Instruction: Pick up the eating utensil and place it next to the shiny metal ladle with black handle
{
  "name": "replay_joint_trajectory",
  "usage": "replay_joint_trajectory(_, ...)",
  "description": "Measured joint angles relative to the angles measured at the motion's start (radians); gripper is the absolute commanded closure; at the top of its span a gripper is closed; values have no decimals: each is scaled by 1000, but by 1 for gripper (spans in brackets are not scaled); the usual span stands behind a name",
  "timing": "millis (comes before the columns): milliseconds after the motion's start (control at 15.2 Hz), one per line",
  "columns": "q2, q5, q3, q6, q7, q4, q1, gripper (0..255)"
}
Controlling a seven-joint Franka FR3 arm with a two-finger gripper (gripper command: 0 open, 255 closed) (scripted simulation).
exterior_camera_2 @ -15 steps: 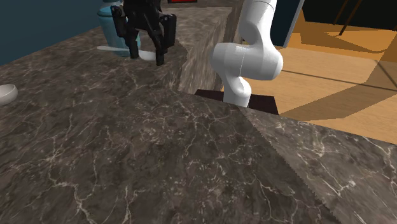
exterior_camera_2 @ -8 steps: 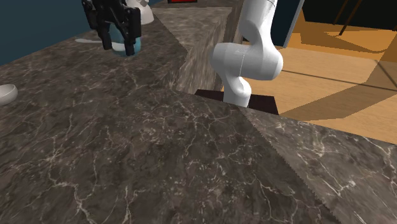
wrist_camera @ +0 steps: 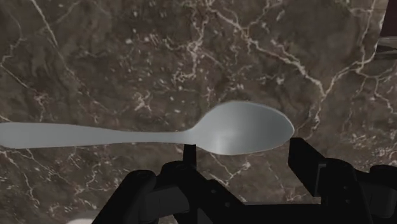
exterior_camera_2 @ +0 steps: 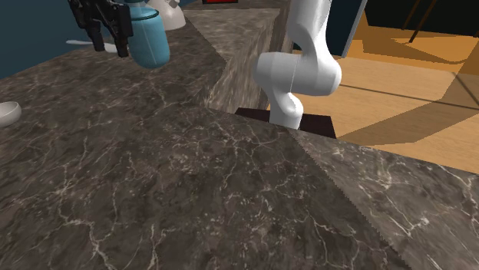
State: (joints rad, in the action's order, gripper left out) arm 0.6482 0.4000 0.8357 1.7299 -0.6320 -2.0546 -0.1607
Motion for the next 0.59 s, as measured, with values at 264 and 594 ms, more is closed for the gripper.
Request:
replay_joint_trajectory(264,-98,-28,152,18,-102,115,78,255)
replay_joint_trajectory(594,-242,-110,469,14,-263,318,288,255)
